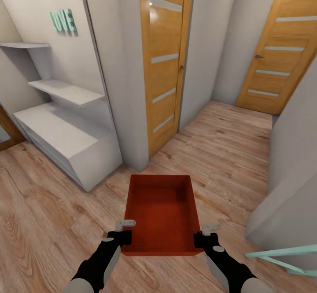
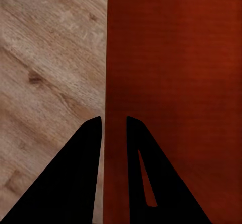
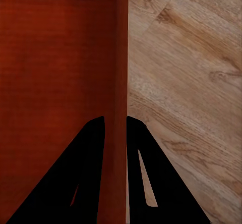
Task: Move the two storage containers from the living room to the garage. In the garage, place one container on the floor and stack the other container on top of it (either order is fine).
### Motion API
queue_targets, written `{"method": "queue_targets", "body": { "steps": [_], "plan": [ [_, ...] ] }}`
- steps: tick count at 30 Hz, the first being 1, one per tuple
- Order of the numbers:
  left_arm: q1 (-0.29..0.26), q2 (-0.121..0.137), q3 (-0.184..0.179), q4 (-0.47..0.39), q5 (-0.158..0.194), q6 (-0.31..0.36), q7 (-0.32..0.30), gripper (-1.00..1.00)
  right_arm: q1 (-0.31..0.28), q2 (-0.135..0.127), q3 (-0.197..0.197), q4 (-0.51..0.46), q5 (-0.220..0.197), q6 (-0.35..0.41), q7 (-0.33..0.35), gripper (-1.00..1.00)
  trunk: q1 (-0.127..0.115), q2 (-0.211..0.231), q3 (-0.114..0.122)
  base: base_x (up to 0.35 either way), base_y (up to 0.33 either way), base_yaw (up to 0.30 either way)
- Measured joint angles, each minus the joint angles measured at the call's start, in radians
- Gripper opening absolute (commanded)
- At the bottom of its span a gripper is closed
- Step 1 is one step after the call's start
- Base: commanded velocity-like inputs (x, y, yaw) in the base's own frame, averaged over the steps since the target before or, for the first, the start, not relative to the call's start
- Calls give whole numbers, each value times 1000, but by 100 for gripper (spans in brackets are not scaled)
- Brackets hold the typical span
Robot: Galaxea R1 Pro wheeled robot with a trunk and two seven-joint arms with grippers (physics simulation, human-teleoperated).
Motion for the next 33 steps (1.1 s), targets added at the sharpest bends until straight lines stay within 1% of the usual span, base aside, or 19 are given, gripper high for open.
{"method": "queue_targets", "body": {
  "steps": [33],
  "plan": [
    [0,0,-2,0,3,-1,2,-100,0,-1,1,-1,-1,0,0,-100,0,0,0,9,2,0]
  ]
}}
